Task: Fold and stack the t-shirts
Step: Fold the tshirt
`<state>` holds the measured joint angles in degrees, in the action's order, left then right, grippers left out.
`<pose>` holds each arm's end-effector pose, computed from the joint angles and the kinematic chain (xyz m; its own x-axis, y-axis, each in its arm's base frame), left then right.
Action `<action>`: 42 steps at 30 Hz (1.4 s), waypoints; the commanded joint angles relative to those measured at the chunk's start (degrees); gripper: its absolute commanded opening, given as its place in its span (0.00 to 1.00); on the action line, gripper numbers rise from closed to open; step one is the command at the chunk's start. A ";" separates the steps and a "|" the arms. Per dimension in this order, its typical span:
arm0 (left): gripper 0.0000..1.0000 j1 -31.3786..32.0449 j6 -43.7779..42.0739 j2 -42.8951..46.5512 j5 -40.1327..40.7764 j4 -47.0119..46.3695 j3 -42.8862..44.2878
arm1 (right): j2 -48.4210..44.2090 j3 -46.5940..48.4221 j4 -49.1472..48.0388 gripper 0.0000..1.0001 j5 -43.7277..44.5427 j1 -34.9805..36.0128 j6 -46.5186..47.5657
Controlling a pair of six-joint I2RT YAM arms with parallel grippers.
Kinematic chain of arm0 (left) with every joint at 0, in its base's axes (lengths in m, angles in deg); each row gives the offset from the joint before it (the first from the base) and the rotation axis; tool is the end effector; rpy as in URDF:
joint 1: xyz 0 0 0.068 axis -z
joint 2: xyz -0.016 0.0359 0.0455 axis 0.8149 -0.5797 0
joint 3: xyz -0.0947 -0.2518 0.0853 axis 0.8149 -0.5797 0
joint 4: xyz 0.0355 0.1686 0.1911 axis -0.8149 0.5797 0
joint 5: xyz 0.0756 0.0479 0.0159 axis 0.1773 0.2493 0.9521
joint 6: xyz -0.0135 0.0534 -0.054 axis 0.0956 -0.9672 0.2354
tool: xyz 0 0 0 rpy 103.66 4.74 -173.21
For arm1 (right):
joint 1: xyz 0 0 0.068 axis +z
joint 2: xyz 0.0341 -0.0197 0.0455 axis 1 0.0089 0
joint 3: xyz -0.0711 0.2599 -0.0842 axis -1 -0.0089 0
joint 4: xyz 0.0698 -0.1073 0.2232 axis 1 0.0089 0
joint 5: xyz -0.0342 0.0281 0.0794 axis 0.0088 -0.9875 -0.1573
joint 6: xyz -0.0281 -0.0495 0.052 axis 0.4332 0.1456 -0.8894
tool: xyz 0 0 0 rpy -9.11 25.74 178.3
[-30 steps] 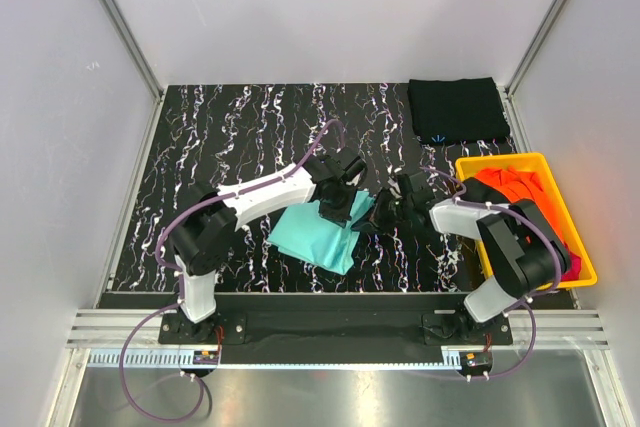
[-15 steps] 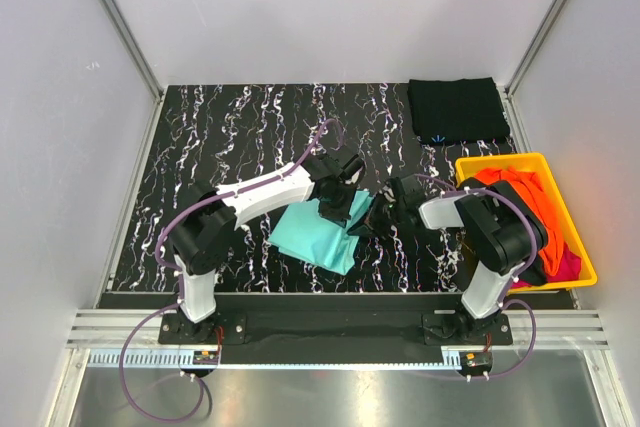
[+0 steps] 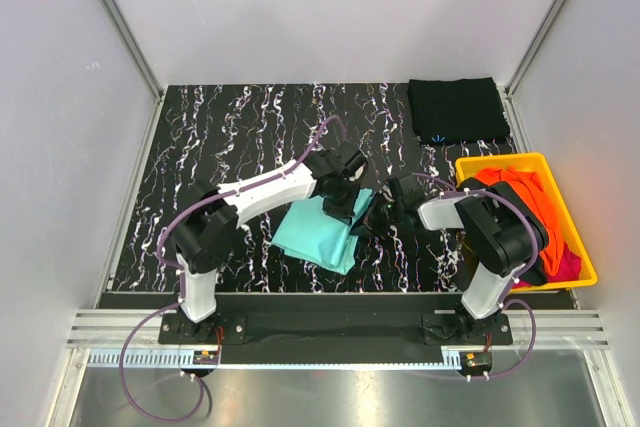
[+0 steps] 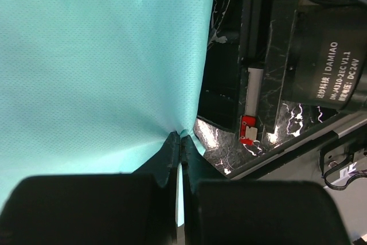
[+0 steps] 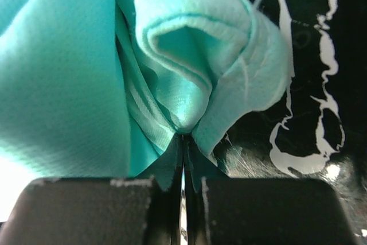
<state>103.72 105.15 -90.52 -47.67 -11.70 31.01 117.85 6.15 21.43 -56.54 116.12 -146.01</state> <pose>0.2612 -0.3159 0.2070 -0.9197 0.2697 -0.2852 0.3574 0.8759 -0.3242 0.2663 0.1711 0.0975 -0.9389 0.3438 0.0175 0.2455 0.6330 0.7342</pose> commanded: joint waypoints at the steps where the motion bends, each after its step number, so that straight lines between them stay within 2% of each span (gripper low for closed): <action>1: 0.00 0.34 0.47 -1.35 -1.68 -1.13 1.96 | 1.66 -0.90 -0.96 0.00 2.14 0.88 -1.10; 11: 0.00 0.25 0.46 -2.76 -2.20 -2.53 -0.06 | -2.20 -0.21 2.19 0.02 1.69 0.88 -0.85; 18: 0.10 0.16 0.46 -2.76 -3.79 -3.67 0.03 | -5.62 0.24 5.01 0.04 0.81 0.88 0.38; 22: 0.21 -0.28 0.20 -1.54 -5.37 -5.08 -1.38 | -9.05 0.76 8.96 0.09 2.04 0.26 2.14; 24: 0.26 -0.54 -0.06 -0.13 -6.51 -6.22 -2.17 | -10.98 1.55 13.70 0.11 2.31 -0.53 3.98; 27: 0.25 -1.07 -0.41 2.50 -7.48 -7.89 -4.01 | -12.66 2.96 21.26 0.15 3.28 -2.98 7.05; 32: 0.29 -3.00 0.37 7.86 -10.55 -11.40 -9.20 | -16.44 1.91 28.20 0.16 3.27 -8.43 12.32; 33: 0.37 -3.79 0.46 10.22 -11.08 -11.93 -10.86 | -17.58 1.65 28.65 0.17 3.36 -9.05 12.95; 37: 0.44 -5.72 0.55 14.99 -14.76 -15.17 -15.95 | -18.03 3.22 29.27 0.18 1.09 -9.93 16.38; 39: 0.43 -7.47 1.51 16.30 -17.66 -18.16 -21.21 | -17.24 4.01 29.36 0.18 -0.14 -9.93 17.61; 42: 0.36 -8.54 4.06 17.28 -24.52 -27.47 -27.46 | -16.53 6.29 29.19 0.18 -3.04 -9.93 18.75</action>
<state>96.03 106.74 -73.78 -63.91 -29.89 8.76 101.24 8.66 50.21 -55.88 106.15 -130.73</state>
